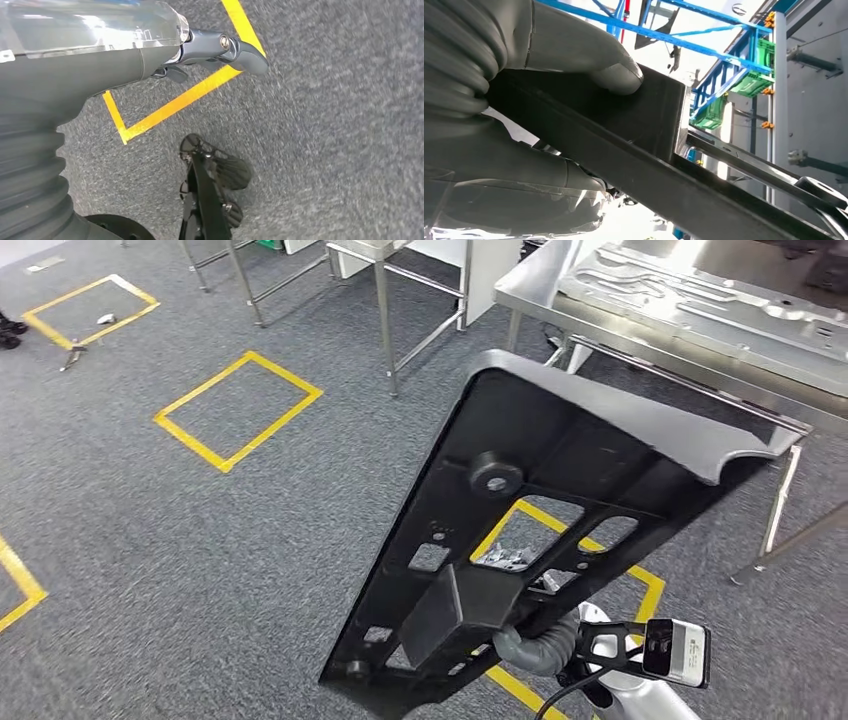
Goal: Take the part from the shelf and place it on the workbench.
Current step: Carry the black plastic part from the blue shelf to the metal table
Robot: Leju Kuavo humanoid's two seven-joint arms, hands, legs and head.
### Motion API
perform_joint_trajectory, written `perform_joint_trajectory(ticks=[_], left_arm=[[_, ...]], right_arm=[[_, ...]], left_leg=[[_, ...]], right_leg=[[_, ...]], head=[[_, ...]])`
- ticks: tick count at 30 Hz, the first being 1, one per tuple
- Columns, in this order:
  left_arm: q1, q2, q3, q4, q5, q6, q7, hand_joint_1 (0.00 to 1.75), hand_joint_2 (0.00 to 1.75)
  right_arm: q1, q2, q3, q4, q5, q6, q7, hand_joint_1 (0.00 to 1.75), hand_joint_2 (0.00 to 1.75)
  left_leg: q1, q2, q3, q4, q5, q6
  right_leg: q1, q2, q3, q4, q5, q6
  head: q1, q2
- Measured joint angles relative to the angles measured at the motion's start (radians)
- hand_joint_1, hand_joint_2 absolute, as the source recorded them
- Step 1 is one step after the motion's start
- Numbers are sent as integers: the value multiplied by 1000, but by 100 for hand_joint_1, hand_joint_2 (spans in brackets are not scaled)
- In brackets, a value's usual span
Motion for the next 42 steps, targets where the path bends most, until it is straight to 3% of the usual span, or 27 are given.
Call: perform_joint_trajectory(ticks=[2, 3, 5, 7, 9, 11, 13, 14, 15, 17, 18, 20, 22, 24, 26, 27, 28, 29, 30, 31, 33, 35, 37, 39, 41, 42], left_arm=[[0, 1, 0, 0, -1, 0, -2, 0, 175], [0, 2, 0, 0, -3, 0, -2, 0, 175], [-2, 3, -1, 0, -6, 0, 0, 0, 175], [-7, 1, -3, 0, -10, 0, 3, 0, 175], [-12, -1, -5, 0, -13, 0, 6, 0, 175], [-12, -2, -6, 0, -14, 0, 8, 0, 175], [-12, -2, -6, 0, -15, 0, 11, 0, 175], [-13, -2, -7, 0, -16, 0, 12, 0, 175], [-15, -2, -8, 0, -18, 0, 13, 0, 175], [-19, -2, -10, 0, -21, -2, 15, 0, 175], [-20, -2, -11, 0, -23, -3, 15, 0, 175], [-23, -1, -12, 0, -24, -6, 15, 0, 175], [-26, 0, -13, 0, -27, -9, 15, 0, 175], [-30, 0, -13, 0, -31, -15, 14, 0, 175], [-29, 0, -14, 0, -33, -19, 11, 0, 175], [-27, 1, -14, 0, -33, -21, 10, 0, 175], [-25, 1, -14, 0, -32, -22, 9, 0, 175], [-24, 2, -14, 0, -32, -23, 8, 0, 175], [-24, 2, -14, 0, -33, -24, 8, 0, 175], [-25, 2, -14, 0, -33, -26, 8, 0, 175], [-26, 3, -16, 0, -35, -32, 7, 0, 175], [-26, 4, -18, 1, -37, -38, 7, 0, 175], [-29, 5, -20, 1, -36, -42, 6, 0, 175], [-32, 4, -21, 1, -34, -46, 6, 0, 175], [-30, 4, -23, 1, -33, -48, 5, 0, 175], [-28, 4, -24, 1, -32, -49, 5, 0, 175]], right_arm=[[-2, 4, 2, 0, 0, -3, 1, 173, 175], [-4, 6, 2, 0, 0, -6, 3, 173, 175], [-6, 13, 2, -1, -2, -10, 6, 173, 175], [-6, 18, 2, -7, -2, -14, 12, 173, 175], [-7, 22, 2, -15, -1, -18, 19, 173, 175], [-9, 25, 2, -21, -1, -21, 26, 173, 175], [-9, 28, 2, -22, -5, -22, 34, 173, 175], [-10, 29, 2, -22, -8, -22, 37, 173, 175], [-11, 29, 1, -22, -13, -22, 40, 173, 175], [-15, 29, -2, -24, -21, -20, 43, 173, 175], [-17, 29, -4, -26, -25, -19, 43, 173, 175], [-21, 26, -9, -31, -34, -18, 42, 173, 175], [-23, 20, -12, -34, -44, -19, 40, 173, 175], [-24, 13, -15, -38, -52, -24, 37, 173, 175], [-26, 8, -16, -41, -56, -27, 35, 173, 175], [-26, 6, -16, -41, -57, -28, 35, 173, 175], [-25, 4, -16, -41, -58, -29, 34, 173, 175], [-24, 2, -16, -41, -58, -29, 34, 173, 175], [-23, 0, -16, -41, -58, -29, 34, 173, 175], [-23, -2, -16, -41, -58, -30, 32, 173, 175], [-24, -4, -16, -41, -58, -34, 25, 173, 175], [-24, -4, -15, -41, -57, -39, 18, 173, 175], [-23, -5, -15, -41, -56, -42, 16, 173, 175], [-24, -6, -15, -41, -55, -41, 14, 173, 175], [-27, -6, -13, -41, -55, -41, 12, 173, 175], [-27, -6, -12, -41, -54, -40, 11, 173, 175]], left_leg=[[0, -43, 57, -139, 72, 15], [0, -66, 80, -193, 93, 20], [-3, -88, 95, -232, 99, 26], [-3, -65, 100, -241, 104, 31], [1, -39, 106, -252, 109, 43], [1, -12, 108, -255, 108, 49], [-1, 17, 107, -254, 106, 49], [-1, 30, 107, -253, 104, 48], [-1, 43, 108, -252, 102, 46], [-3, 63, 113, -250, 97, 40], [-5, 72, 116, -248, 94, 36], [-10, 90, 121, -247, 88, 24], [-10, 103, 126, -246, 82, 12], [-6, 74, 114, -209, 53, 2], [-3, 26, 63, -91, -13, -3], [-3, 14, 28, -20, -44, -4], [-3, 9, 1, 32, -58, -5], [-3, 7, -12, 51, -53, -3], [-3, 5, -5, 27, -26, -1], [-3, -4, 19, -32, 15, 4], [-3, -44, 76, -172, 82, 16], [-5, -72, 102, -233, 96, 25], [-7, -59, 107, -241, 96, 33], [-4, -36, 114, -254, 102, 47], [-4, -11, 119, -262, 104, 56], [-4, 1, 119, -262, 103, 58]], right_leg=[[3, 24, 1, 2, 0, 3], [2, 35, -1, 3, 0, 7], [-2, 57, -8, 4, 3, 20], [-6, 68, -13, 5, 4, 34], [-2, 24, -36, 51, -25, 42], [-2, -37, -97, 171, -88, 47], [-6, -57, -153, 276, -121, 54], [-8, -61, -155, 280, -112, 56], [-8, -66, -135, 243, -86, 56], [-5, -97, -56, 103, -28, 49], [-1, -112, -25, 45, -11, 43], [5, -121, -2, 0, -6, 32], [4, -98, -3, -1, -3, 22], [-2, -79, 0, -6, 1, 10], [-3, -59, 0, -7, 3, 2], [-2, -48, 0, -7, 3, 0], [-1, -36, 0, -6, 2, -1], [0, -23, 0, -6, 2, -1], [1, -9, 2, -5, 2, 0], [1, 4, 4, -4, 1, 1], [2, 27, 6, -2, -1, 5], [-2, 48, 0, 0, 1, 17], [-6, 64, -5, -1, 3, 32], [-3, 24, -17, 22, -13, 41], [-2, -36, -66, 122, -67, 48], [-4, -49, -102, 190, -98, 51]], head=[[0, 0], [0, 0], [0, 0], [0, 0], [0, 0], [0, 0], [0, 0], [0, 0], [0, 0], [0, 0], [0, 0], [0, 0], [0, 0], [0, 0], [0, 0], [0, 0], [0, 0], [0, 0], [0, 0], [0, 0], [0, 0], [0, 0], [0, 0], [0, 0], [0, 0], [0, 0]])
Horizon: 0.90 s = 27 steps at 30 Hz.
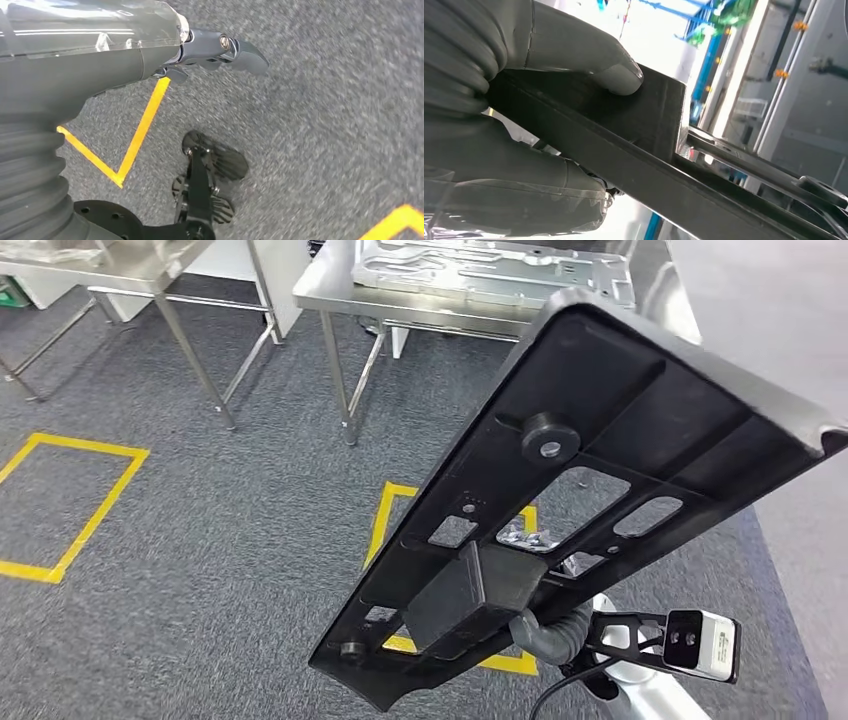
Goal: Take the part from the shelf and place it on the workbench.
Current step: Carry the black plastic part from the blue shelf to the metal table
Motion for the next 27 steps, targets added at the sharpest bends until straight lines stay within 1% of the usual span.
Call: perform_joint_trajectory(ticks=[1, 2, 3, 4, 5, 6, 7, 8, 9, 10, 11, 12, 13, 14, 15, 16, 17, 18, 19, 20, 21, 22, 23, 24, 26, 27], left_arm=[[1, 0, -1, 0, 0, -1, 0, 0, 175], [1, 0, -3, 0, 0, -2, 0, 0, 175], [1, 0, -4, 0, 0, -3, 0, 0, 175], [1, 0, -5, 0, 0, -4, 1, 0, 175], [0, -1, -5, 0, 0, -5, 1, 0, 175], [0, -1, -6, 0, 0, -6, 1, 0, 175], [-1, -1, -7, 0, 0, -6, 2, 0, 175], [-1, -1, -7, 0, 1, -7, 2, 0, 175], [-1, -1, -7, 0, 2, -9, 2, 0, 175], [-2, -1, -8, 0, 3, -10, 1, 0, 175], [-3, -1, -8, 0, 4, -13, 1, 0, 175], [-3, -2, -9, 0, 4, -15, 1, 0, 175], [-3, -2, -9, 0, 5, -16, 0, 0, 175], [-2, -3, -9, 0, 6, -17, -1, 0, 175], [1, -3, -9, 0, 7, -18, -2, 0, 175], [3, -3, -9, 0, 8, -18, -3, 0, 175], [6, -3, -9, 0, 9, -19, -4, 0, 175], [7, -3, -9, 0, 11, -20, -5, 0, 175], [8, -3, -9, 0, 12, -20, -6, 0, 175], [8, -3, -9, 0, 14, -21, -6, 0, 175], [7, -2, -9, 0, 17, -21, -7, 0, 175], [6, -2, -9, 0, 19, -20, -8, 0, 175], [5, -2, -9, 0, 20, -20, -8, 0, 175], [5, -2, -9, 0, 21, -20, -8, 0, 175], [5, -2, -9, 0, 24, -20, -9, 0, 175], [5, -2, -9, 0, 27, -20, -10, 0, 175]], right_arm=[[0, 0, 1, 0, 0, 0, 0, 173, 175], [0, 0, 2, 1, 0, 1, -1, 173, 175], [0, 0, 3, 2, 0, 3, -1, 173, 175], [0, 0, 4, 2, 1, 4, -1, 173, 175], [-1, 0, 4, 3, 1, 6, -1, 173, 175], [-2, 0, 4, 3, 2, 8, -1, 173, 175], [-4, 1, 4, 3, 4, 10, -1, 173, 175], [-5, 2, 3, 3, 9, 12, -1, 173, 175], [-6, 3, 3, 4, 15, 14, -1, 173, 175], [-6, 4, 3, 4, 22, 15, -2, 173, 175], [-6, 5, 3, 4, 28, 15, -3, 173, 175], [-7, 7, 3, 4, 33, 14, -3, 173, 175], [-8, 9, 3, 3, 36, 13, -4, 173, 175], [-9, 13, 3, 3, 38, 13, -4, 173, 175], [-9, 17, 3, 3, 40, 12, -4, 173, 175], [-7, 20, 3, 3, 42, 12, -4, 173, 175], [-4, 23, 3, 3, 45, 12, -4, 173, 175], [-2, 25, 3, 3, 48, 12, -4, 173, 175], [1, 28, 3, 3, 52, 12, -4, 173, 175], [3, 31, 3, 3, 54, 12, -4, 173, 175], [4, 34, 3, 3, 56, 13, -4, 173, 175], [4, 37, 3, 3, 57, 14, -4, 173, 175], [4, 40, 3, 3, 58, 16, -5, 173, 175], [4, 42, 3, 3, 58, 17, -5, 173, 175], [4, 46, 3, 3, 59, 19, -5, 173, 175], [3, 48, 3, 3, 60, 21, -5, 173, 175]], left_leg=[[-1, 12, 0, 0, -1, 0], [-1, 24, 0, 1, -3, -1], [-1, 35, 1, 2, -5, -2], [-1, 45, 3, 3, -8, -4], [-2, 54, 5, 6, -11, -8], [-4, 62, 7, 10, -17, -13], [-7, 68, 8, 13, -21, -19], [-10, 75, 10, 15, -26, -25], [-11, 81, 11, 16, -28, -31], [-11, 87, 14, 15, -30, -37], [-9, 84, 16, 18, -34, -43], [-6, 72, 11, 34, -47, -48], [-4, 53, -4, 70, -69, -52], [-2, 31, -32, 130, -101, -56], [-2, 16, -68, 204, -136, -58], [-2, 9, -104, 273, -161, -60], [-2, 6, -130, 317, -169, -61], [-1, 5, -136, 319, -155, -61], [-1, 5, -122, 278, -121, -60], [0, 5, -92, 208, -79, -58], [-1, 4, -58, 132, -46, -54], [-2, 4, -32, 73, -25, -49], [-4, 3, -18, 40, -17, -42], [-6, 2, -14, 28, -20, -34], [-7, 3, -10, 24, -18, -19], [-6, 3, -7, 21, -16, -12]], right_leg=[[-3, -4, -31, 58, -19, 4], [-6, -7, -48, 87, -21, 8], [-9, -10, -44, 78, -4, 10], [-10, -18, -21, 31, 27, 11], [-11, -37, 17, -41, 62, 10], [-8, -58, 53, -108, 86, 5], [-5, -73, 79, -156, 101, 0], [-2, -81, 92, -182, 104, -6], [1, -77, 92, -185, 101, -11], [0, -66, 91, -186, 102, -16], [-1, -61, 92, -188, 103, -22], [-3, -55, 93, -191, 104, -29], [-4, -51, 95, -194, 105, -36], [-5, -46, 96, -195, 104, -41], [-4, -41, 96, -195, 103, -45], [-3, -35, 96, -195, 102, -47], [-2, -29, 97, -195, 102, -47], [-1, -23, 98, -194, 101, -47], [-1, -18, 101, -194, 99, -45], [-1, -13, 104, -193, 98, -43], [0, -9, 107, -192, 95, -39], [1, -6, 108, -190, 93, -35], [3, -3, 109, -189, 92, -30], [4, -2, 109, -189, 91, -23], [2, -2, 110, -188, 89, -11], [1, -4, 106, -178, 82, -5]], head=[[0, 0], [0, 0], [0, 0], [0, 0], [0, 0], [0, 0], [0, 0], [0, 0], [0, 0], [0, 0], [0, 0], [0, 0], [0, 0], [0, 0], [0, 0], [0, 0], [0, 0], [0, 0], [0, 0], [0, 0], [0, 0], [0, 0], [0, 0], [0, 0], [0, 0], [0, 0]])
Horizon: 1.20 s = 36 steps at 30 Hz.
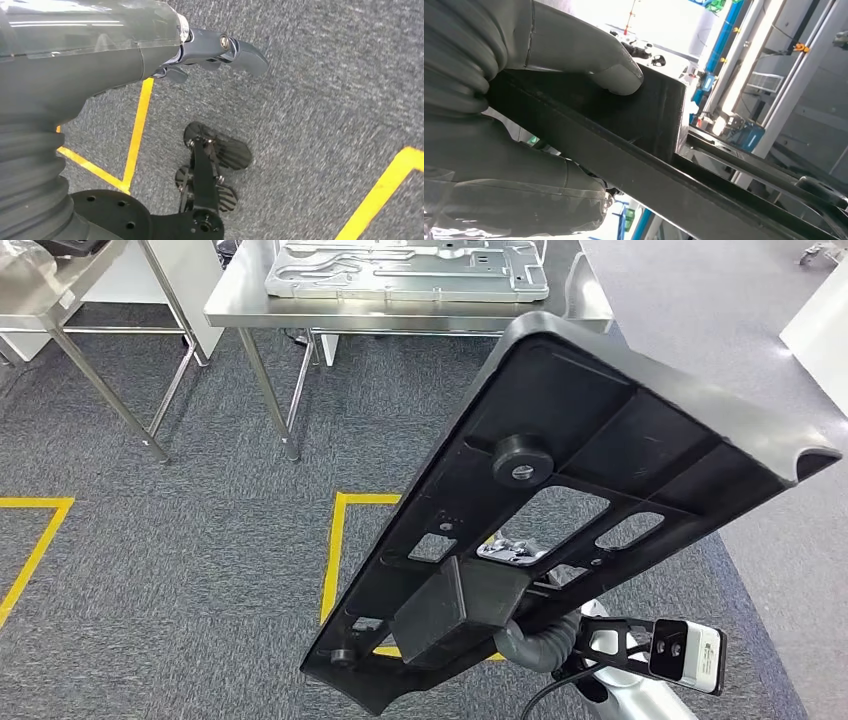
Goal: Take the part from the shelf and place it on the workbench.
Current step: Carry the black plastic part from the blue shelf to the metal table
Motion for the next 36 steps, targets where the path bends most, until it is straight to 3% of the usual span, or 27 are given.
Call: perform_joint_trajectory(ticks=[2, 4, 5, 6, 7, 9, 10, 12, 16, 17, 19, 20, 21, 22, 23, 25, 26, 29, 31, 33, 35, 36], left_arm=[[-1, 0, 0, 0, 3, 0, -3, 0, 175], [-1, 0, 0, 0, 4, -2, -5, 0, 175], [0, 0, 0, 0, 4, -2, -6, 0, 175], [0, 0, 0, 0, 5, -3, -6, 0, 175], [1, 0, 0, 0, 5, -4, -7, 0, 175], [2, -1, 0, 0, 4, -5, -7, 0, 175], [2, -1, 0, 0, 3, -6, -8, 0, 175], [0, -1, 0, 0, 2, -7, -8, 0, 175], [-3, -1, 0, 0, -5, -8, -9, 0, 175], [-3, -1, 0, 0, -6, -9, -9, 0, 175], [-2, -1, 0, 0, -7, -9, -9, 0, 175], [0, -1, 0, 0, -7, -9, -9, 0, 175], [3, 0, 0, 0, -7, -9, -9, 0, 175], [5, 0, 0, 0, -7, -9, -9, 0, 175], [6, 0, 0, 0, -7, -9, -9, 0, 175], [7, 0, 0, 0, -7, -8, -9, 0, 175], [6, 0, 0, 0, -7, -8, -9, 0, 175], [5, 1, 0, 0, -6, -7, -9, 0, 175], [6, 1, 0, 0, -6, -6, -10, 0, 175], [5, 1, 0, 0, -6, -6, -11, 0, 175], [5, 1, 0, 0, -6, -6, -12, 0, 175], [7, 1, 0, 0, -6, -7, -13, 0, 175]], right_arm=[[-1, 3, -1, 0, 2, 5, 0, 173, 175], [1, 6, -2, 1, 6, 11, 0, 173, 175], [3, 7, -2, 1, 8, 13, 0, 173, 175], [5, 8, -2, 2, 11, 16, 0, 173, 175], [5, 9, -2, 2, 14, 17, 0, 173, 175], [6, 11, -4, 1, 19, 18, 0, 173, 175], [6, 12, -5, 1, 20, 17, 0, 173, 175], [6, 14, -8, 0, 21, 15, 0, 173, 175], [10, 17, -14, -6, 22, 11, 0, 173, 175], [11, 17, -15, -8, 22, 9, 0, 173, 175], [14, 18, -16, -10, 23, 8, 0, 173, 175], [17, 18, -16, -10, 24, 6, 0, 173, 175], [20, 18, -16, -10, 25, 6, 0, 173, 175], [21, 18, -16, -10, 25, 5, 0, 173, 175], [22, 18, -16, -10, 26, 4, 0, 173, 175], [22, 18, -16, -10, 26, 1, 0, 173, 175], [22, 18, -16, -11, 27, -1, 0, 173, 175], [22, 19, -15, -15, 27, -5, 0, 173, 175], [21, 19, -15, -21, 27, -5, 0, 173, 175], [20, 19, -16, -25, 28, -6, 0, 173, 175], [24, 19, -16, -26, 28, -6, 0, 173, 175], [26, 19, -16, -26, 28, -7, 0, 173, 175]], left_leg=[[2, 1, 6, -6, 1, 12], [1, 1, 8, -5, -4, 17], [0, 0, 10, -5, -7, 18], [0, 0, 15, -5, -11, 17], [0, 0, 21, -5, -16, 15], [0, -1, 38, -5, -30, 9], [-2, -1, 44, -4, -38, 5], [-4, 0, 49, -5, -49, -6], [-3, 2, 53, 18, -74, -26], [-2, 2, 32, 63, -94, -30], [0, 1, -51, 200, -139, -35], [1, 1, -92, 258, -149, -37], [2, 1, -121, 284, -139, -38], [2, 1, -130, 271, -109, -38], [2, 1, -120, 220, -62, -36], [0, 1, -77, 89, 19, -28], [-3, 1, -60, 45, 36, -22], [-8, -2, -45, 14, 23, 0], [-6, -3, -30, 6, 16, 14], [-5, -4, -14, 3, 9, 24], [-5, -4, -4, 3, -1, 26], [-5, -4, 2, 4, -7, 25]], right_leg=[[-2, -3, -40, 81, -41, 6], [-2, -5, -116, 215, -94, 10], [-3, -5, -148, 264, -103, 11], [-3, -5, -162, 276, -92, 11], [-3, -6, -156, 250, -62, 9], [-1, -8, -99, 119, 18, 1], [1, -9, -70, 58, 39, -4], [7, -11, -42, 3, 41, -14], [3, -7, -22, -12, 27, -35], [1, -8, -14, -17, 24, -40], [3, -8, -2, -18, 13, -47], [4, -7, 4, -18, 7, -48], [4, -6, 12, -18, 0, -47], [4, -5, 22, -17, -7, -47], [5, -4, 33, -17, -15, -45], [6, -2, 53, -16, -32, -38], [7, -1, 58, -16, -38, -33], [8, 0, 61, -5, -40, -15], [5, -2, 50, 31, -50, -4], [1, -4, -4, 126, -91, 4], [-2, -5, -89, 245, -134, 11], [-3, -5, -120, 274, -136, 14]], head=[[0, 0], [0, 0], [0, 0], [0, 0], [0, 0], [0, 0], [0, 0], [0, 0], [0, 0], [0, 0], [0, 0], [0, 0], [0, 0], [0, 0], [0, 0], [0, 0], [0, 0], [0, 0], [0, 0], [0, 0], [0, 0], [0, 0]])
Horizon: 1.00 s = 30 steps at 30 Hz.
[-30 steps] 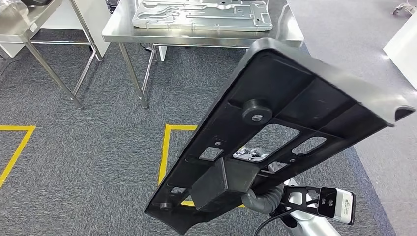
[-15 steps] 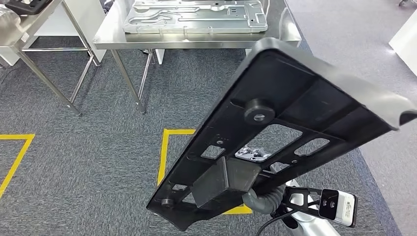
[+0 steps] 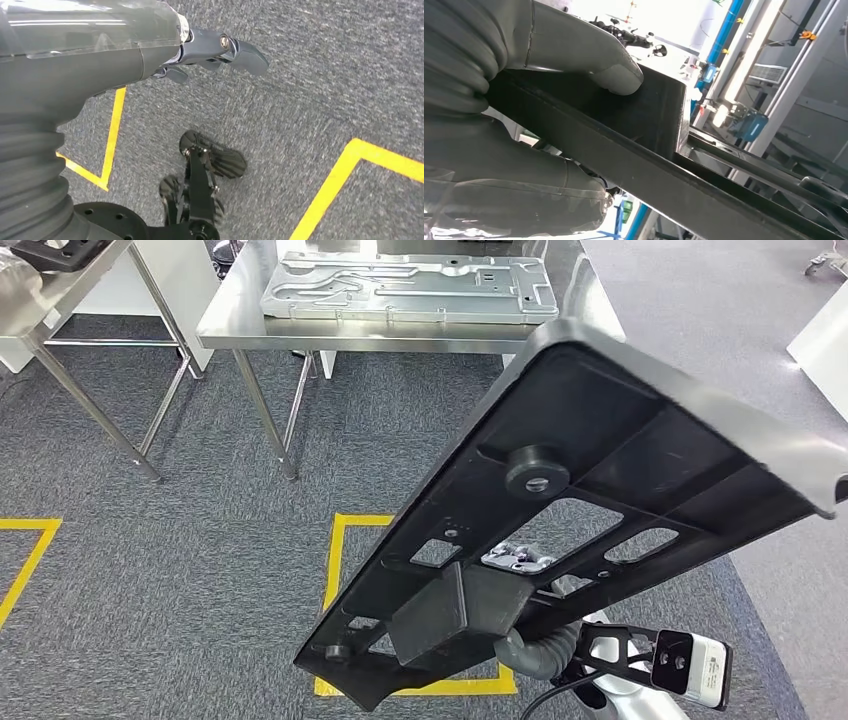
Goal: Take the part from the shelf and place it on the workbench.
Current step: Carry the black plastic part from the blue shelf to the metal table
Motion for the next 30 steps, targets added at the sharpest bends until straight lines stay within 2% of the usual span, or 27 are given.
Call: perform_joint_trajectory(ticks=[1, 2, 3, 4, 6, 8, 9, 10, 11, 12, 14, 15, 16, 17, 18, 19, 20, 21, 22, 23, 24, 25, 26, 27, 30], left_arm=[[1, 0, 0, 0, 0, 0, -1, 0, 175], [2, 0, 0, 0, 0, -1, -2, 0, 175], [3, 0, 0, 0, 0, -2, -3, 0, 175], [3, 0, 0, 0, -1, -3, -4, 0, 175], [1, 0, -1, 0, -2, -4, -7, 0, 175], [1, 0, -2, 0, -4, -5, -9, 0, 175], [0, 0, -3, 0, -6, -6, -9, 0, 175], [0, 0, -3, 0, -7, -6, -9, 0, 175], [-1, 0, -3, 0, -9, -7, -10, 0, 175], [-2, 0, -4, 0, -10, -8, -10, 0, 175], [-1, 0, -4, 0, -10, -8, -10, 0, 175], [2, 0, -4, 0, -10, -8, -9, 0, 175], [4, 0, -4, 0, -10, -8, -9, 0, 175], [5, 0, -4, 0, -10, -8, -9, 0, 175], [6, 0, -4, 0, -10, -8, -9, 0, 175], [6, 1, -4, 0, -10, -8, -9, 0, 175], [7, 2, -4, 0, -11, -8, -9, 0, 175], [7, 3, -4, 0, -11, -9, -8, 0, 175], [7, 5, -4, 0, -11, -9, -8, 0, 175], [7, 7, -4, 0, -12, -9, -8, 0, 175], [6, 9, -4, -1, -12, -10, -8, 0, 175], [4, 11, -5, -1, -13, -10, -8, 0, 175], [2, 13, -5, -1, -14, -11, -7, 0, 175], [0, 14, -5, -1, -15, -12, -6, 0, 175], [-1, 15, -6, -1, -20, -12, -4, 0, 175]], right_arm=[[2, 0, 0, 0, 0, 0, 0, 173, 175], [2, 0, 0, 0, 0, -1, 0, 173, 175], [2, 0, 0, -1, 0, -1, 0, 173, 175], [2, 0, 0, -2, 0, -2, 0, 173, 175], [3, -1, -1, -4, 0, -5, -1, 173, 175], [6, -2, -3, -7, 0, -9, -2, 173, 175], [9, -3, -4, -10, 0, -12, -2, 173, 175], [11, -3, -6, -12, 2, -15, -2, 173, 175], [13, -3, -6, -15, 3, -16, -3, 173, 175], [15, -4, -7, -17, 5, -17, -3, 173, 175], [19, -4, -7, -19, 8, -17, -3, 173, 175], [22, -4, -7, -19, 10, -17, -3, 173, 175], [24, -4, -7, -19, 11, -16, -3, 173, 175], [25, -4, -7, -19, 12, -16, -4, 173, 175], [26, -4, -8, -19, 12, -16, -4, 173, 175], [26, -4, -8, -19, 13, -16, -4, 173, 175], [26, -4, -8, -18, 14, -16, -4, 173, 175], [26, -3, -8, -18, 16, -16, -4, 173, 175], [26, -3, -8, -18, 18, -17, -4, 173, 175], [26, -2, -8, -19, 20, -18, -4, 173, 175], [26, -2, -9, -21, 21, -19, -4, 173, 175], [26, -1, -9, -24, 23, -20, -4, 173, 175], [24, 0, -9, -28, 23, -21, -4, 173, 175], [23, 0, -9, -31, 24, -22, -3, 173, 175], [26, 1, -10, -33, 24, -28, -3, 173, 175]], left_leg=[[1, 0, 9, 0, -7, -2], [2, -1, 19, 0, -15, -5], [3, -1, 31, 0, -24, -9], [2, -1, 43, 2, -33, -13], [1, -1, 56, -2, -50, -26], [-1, -1, 67, 0, -53, -41], [0, 0, 72, 10, -53, -46], [1, 0, 69, 34, -54, -50], [3, 0, 53, 71, -64, -52], [5, 0, 21, 126, -82, -53], [7, -1, -62, 245, -135, -59], [7, 0, -97, 279, -154, -62], [7, 0, -117, 282, -157, -62], [7, 0, -123, 252, -138, -59], [6, -1, -116, 197, -95, -54], [4, -1, -106, 137, -39, -47], [0, -1, -97, 91, -3, -42], [-5, -2, -88, 61, 22, -35], [-10, -3, -82, 46, 28, -28], [-15, -3, -73, 40, 16, -21], [-15, -5, -58, 31, 18, -12], [-14, -7, -41, 21, 18, -5], [-12, -7, -25, 16, 14, 0], [-10, -8, -11, 11, 12, 4], [-7, -8, 14, 6, -9, 5]], right_leg=[[-1, -1, -13, -6, 18, 2], [-2, -2, -6, -48, 53, 2], [-3, -3, 15, -113, 102, 2], [-2, -5, 36, -178, 138, 0], [3, -8, 62, -254, 158, -14], [5, -6, 74, -267, 145, -34], [4, -4, 85, -272, 148, -42], [3, -3, 97, -276, 147, -50], [4, -4, 110, -277, 142, -56], [5, -4, 121, -279, 135, -60], [9, -4, 139, -279, 117, -65], [11, -3, 151, -279, 107, -66], [14, -1, 164, -279, 96, -67], [16, 0, 179, -279, 85, -67], [19, 1, 196, -279, 73, -66], [21, 1, 212, -279, 61, -65], [22, 2, 225, -279, 50, -62], [21, 4, 235, -281, 39, -57], [20, 5, 245, -277, 33, -51], [18, 6, 252, -272, 33, -44], [16, 6, 257, -264, 33, -38], [14, 5, 258, -246, 36, -33], [13, 4, 246, -218, 33, -27], [11, 3, 221, -176, 22, -22], [4, 1, 92, -25, -43, -7]], head=[[0, 0], [0, 0], [0, 0], [0, 0], [0, 0], [0, 0], [0, 0], [0, 0], [0, 0], [0, 0], [0, 0], [0, 0], [0, 0], [0, 0], [0, 0], [0, 0], [0, 0], [0, 0], [0, 0], [0, 0], [0, 0], [0, 0], [0, 0], [0, 0], [1, 0]])
